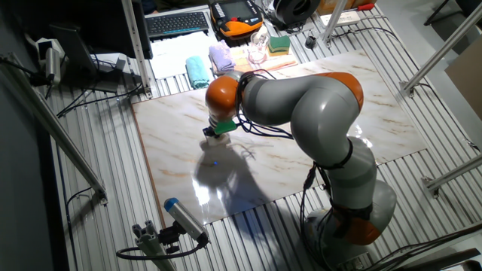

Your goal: Clean the tabletop with a sponge

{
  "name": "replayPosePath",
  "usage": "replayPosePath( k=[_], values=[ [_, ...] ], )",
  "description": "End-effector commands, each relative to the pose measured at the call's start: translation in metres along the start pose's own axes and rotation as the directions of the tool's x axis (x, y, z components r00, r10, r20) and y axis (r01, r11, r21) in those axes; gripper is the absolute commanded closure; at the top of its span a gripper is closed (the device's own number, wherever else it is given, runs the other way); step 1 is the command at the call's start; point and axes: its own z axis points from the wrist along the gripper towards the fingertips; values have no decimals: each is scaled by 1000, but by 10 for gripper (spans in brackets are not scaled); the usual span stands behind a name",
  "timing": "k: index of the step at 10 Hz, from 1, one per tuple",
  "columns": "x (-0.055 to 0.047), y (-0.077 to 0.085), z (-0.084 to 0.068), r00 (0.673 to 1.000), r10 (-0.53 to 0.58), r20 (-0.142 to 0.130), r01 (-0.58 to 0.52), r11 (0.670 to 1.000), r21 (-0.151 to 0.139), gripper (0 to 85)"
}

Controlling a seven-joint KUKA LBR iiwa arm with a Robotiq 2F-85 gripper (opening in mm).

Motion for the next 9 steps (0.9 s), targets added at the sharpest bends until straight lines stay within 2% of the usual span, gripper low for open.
replayPosePath(
  k=[1, 5, 9],
  values=[
    [1, -2, 0, 1000, -3, -1, 3, 1000, 0, 850],
    [6, -13, -2, 1000, -12, -4, 12, 1000, -4, 850],
    [11, -25, 2, 1000, -21, 3, 21, 1000, -14, 850]
  ],
)
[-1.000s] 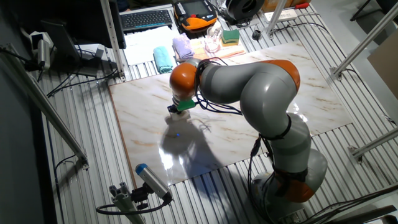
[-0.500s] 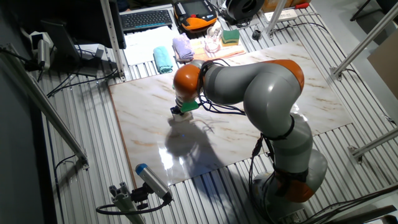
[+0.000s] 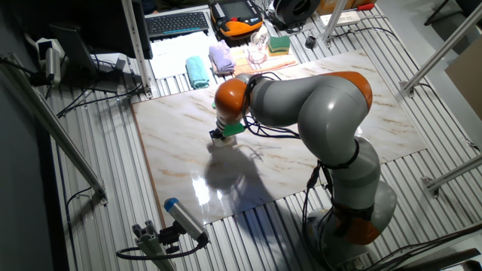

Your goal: Clean the tabletop with a sponge

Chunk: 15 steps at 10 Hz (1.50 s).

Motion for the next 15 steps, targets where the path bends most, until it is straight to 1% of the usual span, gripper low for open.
replayPosePath(
  k=[1, 4, 6, 10, 12, 15],
  values=[
    [1, -2, 0, 1000, -1, -1, 1, 1000, -1, 850],
    [3, -5, -5, 1000, -3, -6, 3, 1000, -3, 850],
    [4, -8, -7, 1000, -6, -7, 6, 1000, 2, 850],
    [6, -17, -7, 1000, -15, 2, 15, 1000, 4, 850],
    [7, -22, -9, 1000, -21, 6, 21, 1000, 14, 850],
    [9, -27, -9, 1000, -24, 10, 24, 1000, 19, 850]
  ],
)
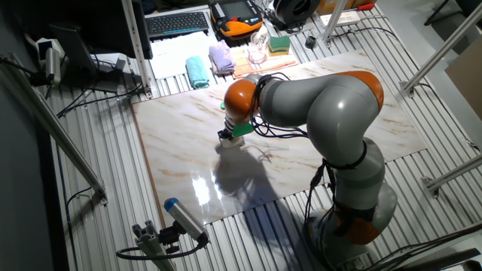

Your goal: Clean the tabletop with a sponge

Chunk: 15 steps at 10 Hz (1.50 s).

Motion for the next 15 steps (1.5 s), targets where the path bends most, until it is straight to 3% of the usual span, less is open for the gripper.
replayPosePath(
  k=[1, 6, 15],
  values=[
    [1, -1, 0, 1000, 0, 1, 0, 1000, 3, 850],
    [2, -14, 1, 1000, -8, 4, 8, 1000, 3, 850],
    [-11, -60, 1, 999, -52, -3, 52, 999, -11, 850]
  ],
)
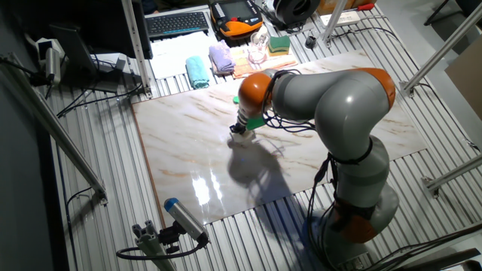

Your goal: Clean the tabletop with a sponge

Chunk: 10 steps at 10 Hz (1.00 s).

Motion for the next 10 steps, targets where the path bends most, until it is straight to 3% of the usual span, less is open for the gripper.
replayPosePath(
  k=[1, 5, 8, 10],
  values=[
    [-1, -5, 0, 1000, -4, -2, 4, 1000, -2, 850],
    [-6, -28, -7, 1000, -27, -12, 27, 1000, 0, 850],
    [-9, -42, 3, 999, -32, -9, 31, 999, -44, 850],
    [-11, -39, 8, 1000, -16, -9, 16, 998, -62, 850]
  ],
)
